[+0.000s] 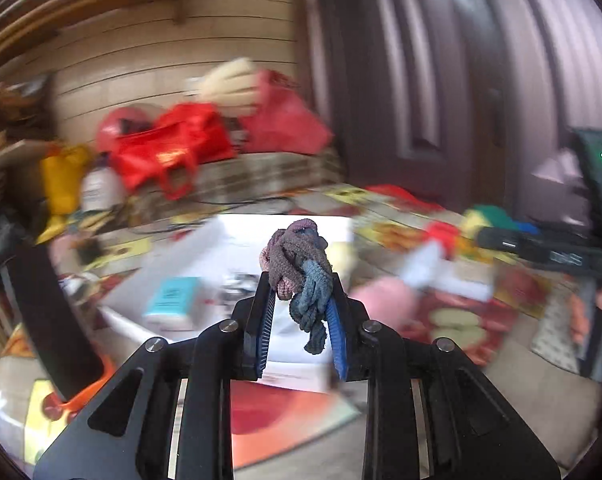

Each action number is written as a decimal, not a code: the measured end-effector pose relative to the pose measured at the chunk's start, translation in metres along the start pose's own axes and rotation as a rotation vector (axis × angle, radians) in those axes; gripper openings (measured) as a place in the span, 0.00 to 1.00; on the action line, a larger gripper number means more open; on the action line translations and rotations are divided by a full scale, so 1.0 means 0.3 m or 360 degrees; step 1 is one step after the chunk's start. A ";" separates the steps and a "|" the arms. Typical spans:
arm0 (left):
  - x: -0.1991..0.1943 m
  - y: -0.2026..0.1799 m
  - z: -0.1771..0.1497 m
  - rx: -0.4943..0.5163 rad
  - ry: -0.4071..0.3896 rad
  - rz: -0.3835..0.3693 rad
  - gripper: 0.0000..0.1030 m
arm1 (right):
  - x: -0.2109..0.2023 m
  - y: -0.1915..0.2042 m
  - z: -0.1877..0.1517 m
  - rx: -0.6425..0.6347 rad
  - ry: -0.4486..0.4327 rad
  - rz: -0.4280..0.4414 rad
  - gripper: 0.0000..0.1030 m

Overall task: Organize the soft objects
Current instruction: 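Carry the glove and green-yellow sponge into the white box and open both tools, then move the left tool to the pink fluffy ball while the right tool reaches the yellow tissue pack, then carry the pink ball and yellow tissue pack into the white box and open both tools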

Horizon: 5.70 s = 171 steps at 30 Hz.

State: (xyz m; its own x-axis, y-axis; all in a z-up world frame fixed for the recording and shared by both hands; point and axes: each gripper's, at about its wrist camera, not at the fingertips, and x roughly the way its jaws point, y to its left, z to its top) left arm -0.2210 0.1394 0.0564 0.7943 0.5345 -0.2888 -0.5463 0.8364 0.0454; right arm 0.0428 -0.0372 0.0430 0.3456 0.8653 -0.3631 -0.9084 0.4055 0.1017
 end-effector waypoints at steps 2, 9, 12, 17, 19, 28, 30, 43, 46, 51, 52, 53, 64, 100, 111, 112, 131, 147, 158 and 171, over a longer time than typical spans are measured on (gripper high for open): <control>0.029 0.095 -0.006 -0.0148 0.0043 0.0090 0.23 | 0.003 0.008 0.005 -0.0028 -0.0025 -0.0029 0.55; 0.072 0.175 -0.006 -0.0163 0.0047 0.0220 0.23 | 0.083 0.073 0.010 -0.0148 0.0035 0.0046 0.55; 0.100 0.175 0.005 -0.0149 0.0051 0.0224 0.23 | 0.108 0.135 0.003 -0.0217 0.0056 0.0105 0.55; 0.154 0.212 0.017 -0.0205 0.0078 0.0242 0.24 | 0.151 0.262 -0.006 -0.0315 0.0077 0.0228 0.55; 0.169 0.239 0.019 -0.0260 0.0090 0.0247 0.24 | 0.180 0.317 -0.007 -0.0340 0.0110 0.0293 0.54; 0.250 0.296 0.049 -0.0264 0.0062 0.0338 0.24 | 0.328 0.476 0.004 -0.0354 0.0265 0.0441 0.54; 0.288 0.311 0.058 -0.0259 0.0070 0.0342 0.24 | 0.366 0.486 0.005 -0.0329 0.0338 0.0464 0.54; 0.489 0.319 0.104 -0.0255 0.0232 0.0207 0.24 | 0.509 0.396 0.046 -0.0096 0.0430 0.0188 0.54; 0.518 0.330 0.103 -0.0286 0.0290 0.0213 0.24 | 0.495 0.407 0.047 -0.0119 0.0411 0.0202 0.54; 0.504 0.318 0.105 -0.0269 0.0248 0.0296 0.34 | 0.476 0.444 0.045 -0.0214 0.0376 0.0231 0.57; 0.497 0.313 0.105 -0.0256 0.0231 0.0325 0.40 | 0.480 0.447 0.045 -0.0225 0.0378 0.0237 0.61; 0.487 0.307 0.105 -0.0242 0.0208 0.0355 0.57 | 0.478 0.451 0.043 -0.0234 0.0378 0.0235 0.74; 0.411 0.330 0.107 -0.0287 0.0028 0.0454 1.00 | 0.442 0.457 0.055 -0.0269 0.0244 0.0209 1.00; 0.318 -0.289 0.044 0.0299 0.0412 -0.0440 1.00 | 0.239 -0.153 -0.018 -0.0051 0.0498 -0.0135 0.97; 0.363 -0.310 0.056 0.0304 0.0401 -0.0309 1.00 | 0.200 -0.198 -0.004 0.0007 0.0392 -0.0150 0.83; 0.369 -0.319 0.060 0.0322 0.0391 -0.0307 1.00 | 0.199 -0.205 -0.004 0.0025 0.0391 -0.0142 0.83; 0.220 -0.353 0.040 0.0362 0.0360 -0.0556 1.00 | 0.186 -0.242 -0.003 0.0147 0.0360 -0.0085 0.83; 0.434 -0.468 -0.024 0.0553 0.0740 -0.0468 0.63 | 0.177 -0.245 -0.004 0.0140 0.0337 -0.0099 0.83; 0.143 -0.290 0.041 0.0227 -0.0013 -0.0333 0.59 | 0.011 -0.253 0.004 0.0249 -0.0058 -0.0153 0.83; 0.143 0.110 0.017 -0.0145 -0.0037 0.0198 0.59 | 0.069 -0.044 0.012 0.0003 -0.0002 -0.0080 0.83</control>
State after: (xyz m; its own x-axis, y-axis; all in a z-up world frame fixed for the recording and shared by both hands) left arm -0.2035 0.1906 0.0503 0.7244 0.6369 -0.2638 -0.6619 0.7496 -0.0079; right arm 0.0629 -0.0237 0.0374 0.3910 0.8443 -0.3664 -0.8896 0.4488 0.0849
